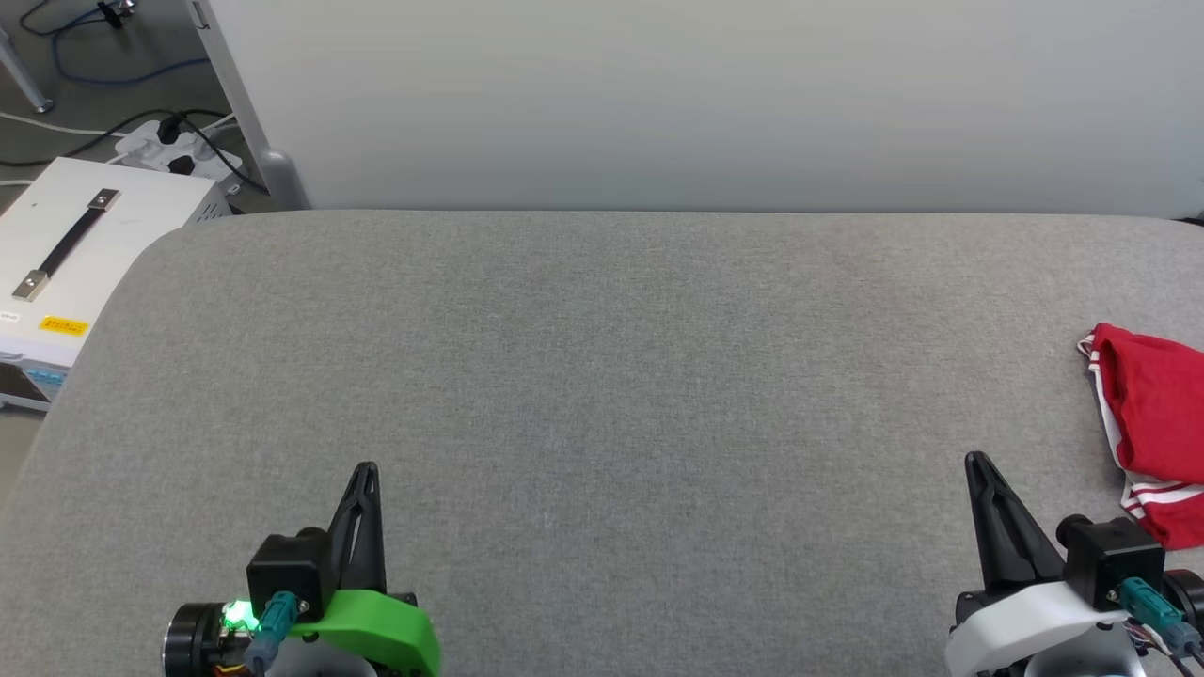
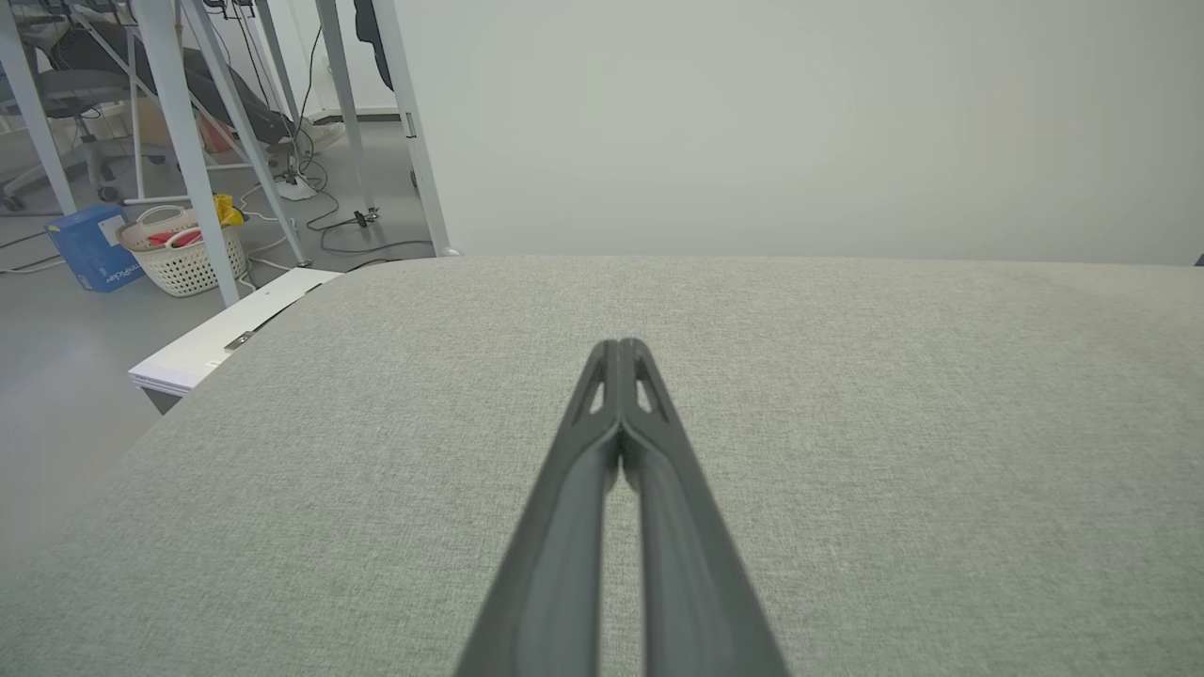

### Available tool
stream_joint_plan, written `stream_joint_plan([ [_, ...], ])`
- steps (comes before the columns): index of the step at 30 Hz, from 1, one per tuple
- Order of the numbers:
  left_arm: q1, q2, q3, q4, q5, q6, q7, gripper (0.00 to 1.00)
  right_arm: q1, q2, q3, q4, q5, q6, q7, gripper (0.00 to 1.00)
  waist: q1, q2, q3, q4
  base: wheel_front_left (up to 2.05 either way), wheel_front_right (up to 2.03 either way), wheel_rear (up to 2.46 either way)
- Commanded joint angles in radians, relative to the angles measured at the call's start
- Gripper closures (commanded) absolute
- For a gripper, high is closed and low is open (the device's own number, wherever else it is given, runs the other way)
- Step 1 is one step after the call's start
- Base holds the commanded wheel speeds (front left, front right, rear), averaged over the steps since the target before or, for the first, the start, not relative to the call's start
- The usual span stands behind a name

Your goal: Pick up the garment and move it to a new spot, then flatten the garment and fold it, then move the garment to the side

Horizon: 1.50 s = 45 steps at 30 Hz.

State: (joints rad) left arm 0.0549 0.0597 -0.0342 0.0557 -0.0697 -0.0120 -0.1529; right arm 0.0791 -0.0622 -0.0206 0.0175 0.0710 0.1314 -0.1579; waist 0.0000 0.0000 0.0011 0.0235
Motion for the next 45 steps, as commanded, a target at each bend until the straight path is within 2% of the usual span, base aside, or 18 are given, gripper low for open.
stream_joint_plan([
  [1, -0.020, -0.004, 0.003, -0.004, 0.013, 0.005, 0.005, 1.00, -0.019, 0.003, 0.002, -0.006, -0.013, 0.000, 0.007, 1.00, 0.0000, 0.0000, 0.000, 0.000, 0.00, 0.00, 0.00],
  [45, -0.042, -0.007, 0.023, -0.037, 0.049, 0.009, 0.100, 1.00, -0.057, 0.009, 0.014, -0.013, -0.050, -0.001, 0.103, 1.00, 0.0000, 0.0000, -0.001, -0.015, 0.00, 0.00, 0.00],
])
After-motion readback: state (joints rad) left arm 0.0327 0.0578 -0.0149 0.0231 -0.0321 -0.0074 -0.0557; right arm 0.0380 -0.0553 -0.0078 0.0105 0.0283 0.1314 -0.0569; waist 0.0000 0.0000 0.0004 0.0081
